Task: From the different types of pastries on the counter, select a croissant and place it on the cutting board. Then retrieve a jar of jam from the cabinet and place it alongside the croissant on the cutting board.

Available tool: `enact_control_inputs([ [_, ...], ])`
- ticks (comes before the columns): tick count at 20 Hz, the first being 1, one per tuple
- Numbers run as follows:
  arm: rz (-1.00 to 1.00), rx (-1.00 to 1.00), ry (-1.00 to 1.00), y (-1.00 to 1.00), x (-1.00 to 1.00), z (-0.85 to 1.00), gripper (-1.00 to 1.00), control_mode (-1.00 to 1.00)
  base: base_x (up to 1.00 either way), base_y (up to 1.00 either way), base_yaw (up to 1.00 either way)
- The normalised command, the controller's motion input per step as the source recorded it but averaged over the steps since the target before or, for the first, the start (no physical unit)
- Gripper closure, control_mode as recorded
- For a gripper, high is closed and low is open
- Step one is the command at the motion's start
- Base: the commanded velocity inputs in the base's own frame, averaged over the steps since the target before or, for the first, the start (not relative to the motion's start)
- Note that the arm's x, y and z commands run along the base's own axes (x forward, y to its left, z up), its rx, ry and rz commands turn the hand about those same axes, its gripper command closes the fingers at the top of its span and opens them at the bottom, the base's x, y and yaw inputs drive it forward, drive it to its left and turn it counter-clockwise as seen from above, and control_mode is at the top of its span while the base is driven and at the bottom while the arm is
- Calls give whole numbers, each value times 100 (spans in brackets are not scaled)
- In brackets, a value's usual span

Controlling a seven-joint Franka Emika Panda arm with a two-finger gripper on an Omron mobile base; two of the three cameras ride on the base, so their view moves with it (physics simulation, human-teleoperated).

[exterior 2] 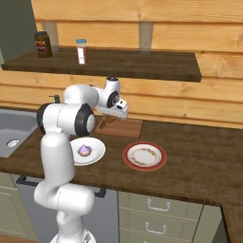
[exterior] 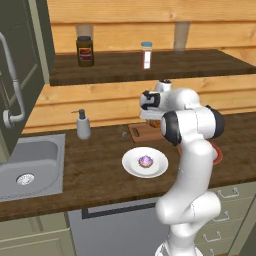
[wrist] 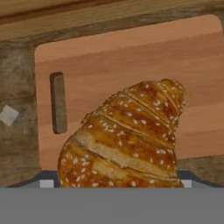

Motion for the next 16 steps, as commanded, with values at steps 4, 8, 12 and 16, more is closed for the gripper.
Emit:
enact_control_inputs([
  [4,13,-9,-20,55,16,-1,100,-100,0,0,0],
  [8,5,-4,-24,27,26,0,100,-100,0,0,0],
  [12,7,0,-4,0,15,-1,100,-100,0,0,0],
  [16,5,0,0,0,6,-19,100,-100,0,0,0],
])
